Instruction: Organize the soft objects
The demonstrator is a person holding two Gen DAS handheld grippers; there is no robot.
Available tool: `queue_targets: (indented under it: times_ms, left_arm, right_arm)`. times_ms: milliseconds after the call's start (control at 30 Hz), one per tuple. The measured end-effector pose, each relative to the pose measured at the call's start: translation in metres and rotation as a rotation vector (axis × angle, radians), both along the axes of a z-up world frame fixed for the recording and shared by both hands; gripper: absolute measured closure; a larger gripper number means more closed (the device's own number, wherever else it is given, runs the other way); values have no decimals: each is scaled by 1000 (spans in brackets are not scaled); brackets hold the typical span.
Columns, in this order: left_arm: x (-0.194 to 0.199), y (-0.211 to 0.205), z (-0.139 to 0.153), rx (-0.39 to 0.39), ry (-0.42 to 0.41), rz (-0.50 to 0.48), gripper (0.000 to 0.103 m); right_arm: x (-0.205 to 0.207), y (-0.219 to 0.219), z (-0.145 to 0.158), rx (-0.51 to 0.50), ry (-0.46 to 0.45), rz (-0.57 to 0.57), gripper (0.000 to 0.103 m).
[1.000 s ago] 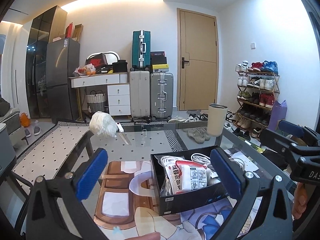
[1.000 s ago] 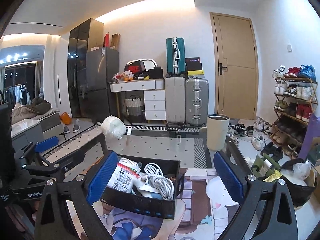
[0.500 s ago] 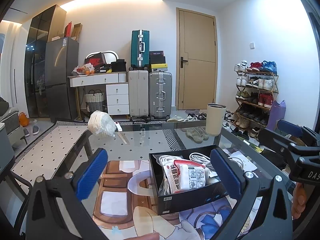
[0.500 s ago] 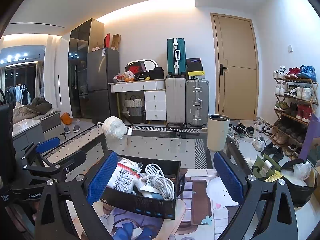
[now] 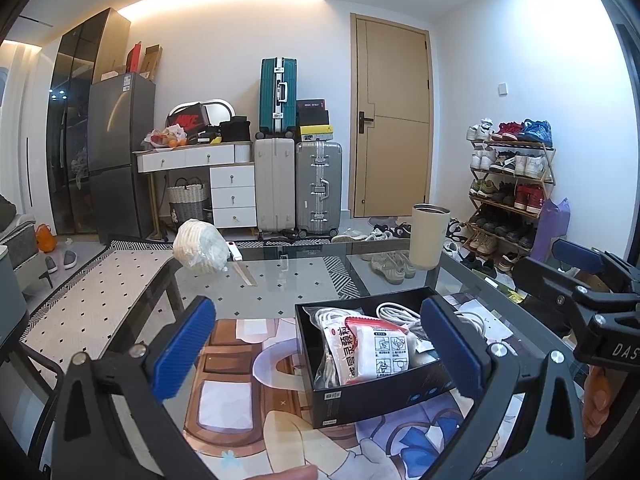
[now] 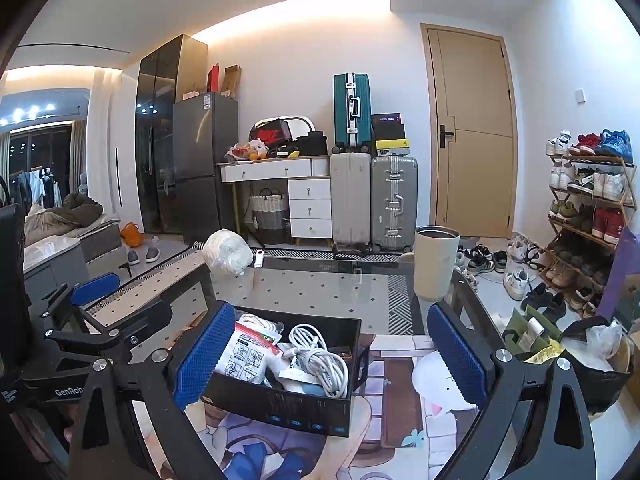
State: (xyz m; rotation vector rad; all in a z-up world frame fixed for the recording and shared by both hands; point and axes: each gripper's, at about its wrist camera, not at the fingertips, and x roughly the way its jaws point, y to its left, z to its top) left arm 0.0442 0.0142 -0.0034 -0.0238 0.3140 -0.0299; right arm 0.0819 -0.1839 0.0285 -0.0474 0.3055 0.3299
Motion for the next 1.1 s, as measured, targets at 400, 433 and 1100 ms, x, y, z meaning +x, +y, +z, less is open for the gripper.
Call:
queue_targets:
  times_ms: [400, 433, 1100]
  left_arm:
    - [0, -1, 1, -8, 2, -6, 0]
    - [0, -1, 1, -7, 0, -6, 0]
    - [0, 1, -1, -14, 5, -3, 0]
  right_arm:
    - [-1, 1, -1, 1, -1, -1, 5]
    - [0, 0, -1, -1, 1, 0, 5]
    - [0, 1, 1, 4, 7, 3, 4]
